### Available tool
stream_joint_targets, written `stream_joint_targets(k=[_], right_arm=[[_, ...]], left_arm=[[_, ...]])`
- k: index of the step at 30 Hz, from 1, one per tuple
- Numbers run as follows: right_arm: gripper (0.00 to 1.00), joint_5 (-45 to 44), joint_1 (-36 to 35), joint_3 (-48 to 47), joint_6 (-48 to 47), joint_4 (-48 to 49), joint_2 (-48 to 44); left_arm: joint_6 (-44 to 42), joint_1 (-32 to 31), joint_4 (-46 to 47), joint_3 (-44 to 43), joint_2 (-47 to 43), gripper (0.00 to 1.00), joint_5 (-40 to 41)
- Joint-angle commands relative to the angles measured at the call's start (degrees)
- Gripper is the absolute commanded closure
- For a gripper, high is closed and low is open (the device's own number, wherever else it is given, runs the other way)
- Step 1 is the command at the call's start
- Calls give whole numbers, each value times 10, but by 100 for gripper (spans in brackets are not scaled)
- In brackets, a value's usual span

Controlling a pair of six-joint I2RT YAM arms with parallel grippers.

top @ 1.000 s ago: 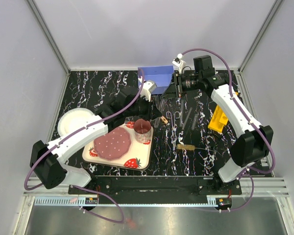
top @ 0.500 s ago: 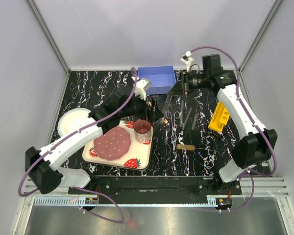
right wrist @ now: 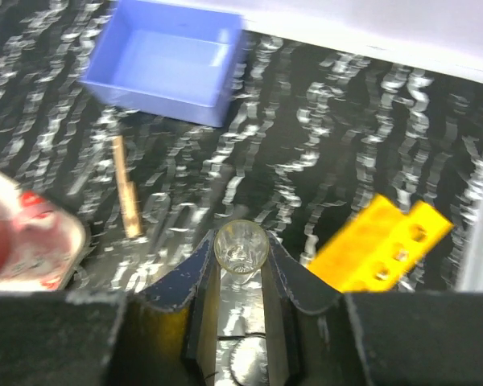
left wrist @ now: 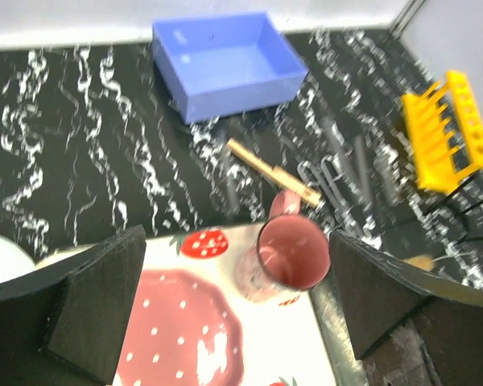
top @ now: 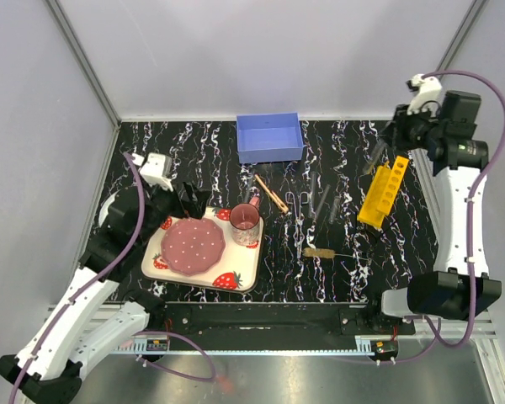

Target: Organize the chemistry lab equipment

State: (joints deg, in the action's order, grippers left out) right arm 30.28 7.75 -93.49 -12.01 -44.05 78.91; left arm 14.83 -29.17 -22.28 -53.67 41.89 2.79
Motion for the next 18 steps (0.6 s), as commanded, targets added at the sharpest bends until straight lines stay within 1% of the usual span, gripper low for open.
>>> stream_joint_targets(k=[1,4,10,18], right_arm=[[80,-98,56,16,-51,40,-3],[80,-109,89,31,-55,80,10],[80,-117,128,41,-52,148,53],[79,-121,135,65,-35,232,108]], left_arm=[[-9,3,-24,63,-37,1,34],[-2,3,-31,82,-61,1,35],[-4,3,-45,74,-70,1,46],[4,3,-40,64,-52,1,36]])
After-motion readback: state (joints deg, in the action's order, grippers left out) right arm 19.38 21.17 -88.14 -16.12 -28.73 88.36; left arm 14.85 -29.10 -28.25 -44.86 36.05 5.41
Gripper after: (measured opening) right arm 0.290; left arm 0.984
